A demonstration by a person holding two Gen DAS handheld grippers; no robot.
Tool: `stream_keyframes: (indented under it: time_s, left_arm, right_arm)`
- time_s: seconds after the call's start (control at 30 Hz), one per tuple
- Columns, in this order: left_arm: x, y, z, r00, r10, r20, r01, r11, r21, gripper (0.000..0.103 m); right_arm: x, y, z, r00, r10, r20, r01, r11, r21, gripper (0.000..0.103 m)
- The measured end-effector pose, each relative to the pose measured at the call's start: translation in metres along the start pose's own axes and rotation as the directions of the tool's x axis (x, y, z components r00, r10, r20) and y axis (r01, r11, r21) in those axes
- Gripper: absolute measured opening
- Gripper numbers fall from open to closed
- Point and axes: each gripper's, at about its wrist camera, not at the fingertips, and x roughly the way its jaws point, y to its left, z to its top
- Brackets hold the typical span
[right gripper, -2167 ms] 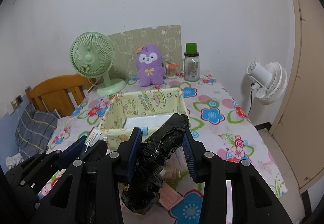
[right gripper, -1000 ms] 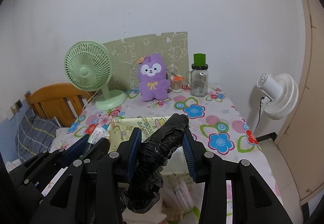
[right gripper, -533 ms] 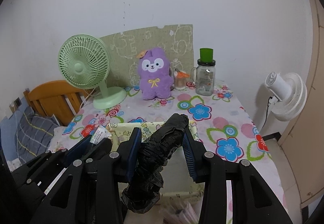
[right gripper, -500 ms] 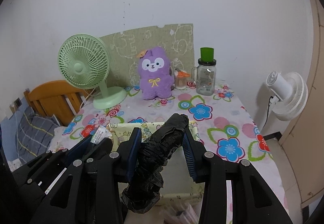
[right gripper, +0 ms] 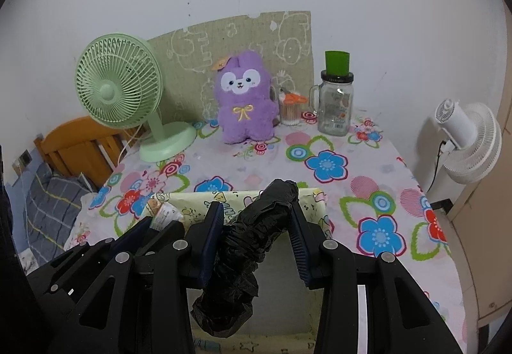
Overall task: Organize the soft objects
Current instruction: 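Lower green pack into basket with left gripper while right gripper lowers black bag, then open both grippers and lift them out of the basket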
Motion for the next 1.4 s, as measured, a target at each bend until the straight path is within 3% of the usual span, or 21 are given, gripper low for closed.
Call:
stream_keyframes:
  time_s: [0.07, 0.13, 0.3, 0.4, 0.47, 0.6, 0.87, 1.03, 1.4]
  left_arm:
    - [0.003, 0.0, -0.001, 1.0, 0.002, -0.007, -0.002, 1.0, -0.001, 0.028]
    - [0.004, 0.0, -0.001, 1.0, 0.013, -0.003, -0.013, 1.0, 0.002, 0.043]
    - [0.009, 0.001, -0.002, 0.999, 0.031, -0.012, -0.031, 1.0, 0.0, 0.059]
    - [0.01, 0.002, -0.001, 0.999, 0.032, -0.016, -0.032, 0.999, 0.0, 0.064]
    - [0.009, 0.002, -0.001, 1.0, 0.027, -0.014, -0.027, 1.0, 0.001, 0.068]
    - [0.005, 0.001, 0.0, 1.0, 0.031, -0.005, -0.031, 1.0, 0.006, 0.078]
    - [-0.005, -0.002, 0.0, 0.999, 0.039, 0.001, -0.039, 0.999, 0.004, 0.085]
    - [-0.019, -0.003, -0.001, 0.999, 0.045, 0.03, -0.045, 0.999, 0.006, 0.095]
    - [-0.049, -0.005, -0.008, 0.996, 0.042, 0.079, -0.044, 0.999, 0.019, 0.1]
  right_arm:
    - [0.006, 0.0, 0.001, 1.0, 0.006, -0.007, -0.006, 1.0, -0.002, 0.045]
    - [0.011, 0.0, 0.0, 1.0, 0.019, -0.018, -0.019, 1.0, -0.003, 0.045]
    - [0.02, 0.001, 0.0, 0.998, 0.041, -0.037, -0.042, 0.999, -0.007, 0.047]
    - [0.021, 0.0, 0.0, 0.998, 0.052, -0.036, -0.053, 0.999, -0.005, 0.06]
    - [0.019, 0.001, 0.0, 0.998, 0.05, -0.026, -0.05, 0.999, -0.007, 0.076]
    - [0.016, 0.001, 0.002, 0.999, 0.046, -0.017, -0.046, 0.999, -0.012, 0.08]
    - [0.003, 0.001, 0.002, 0.999, 0.039, 0.01, -0.039, 0.999, -0.014, 0.087]
    - [-0.011, 0.002, 0.002, 0.999, 0.036, 0.031, -0.036, 0.999, -0.019, 0.09]
    - [-0.045, 0.009, -0.005, 0.996, 0.027, 0.083, -0.024, 0.999, -0.035, 0.094]
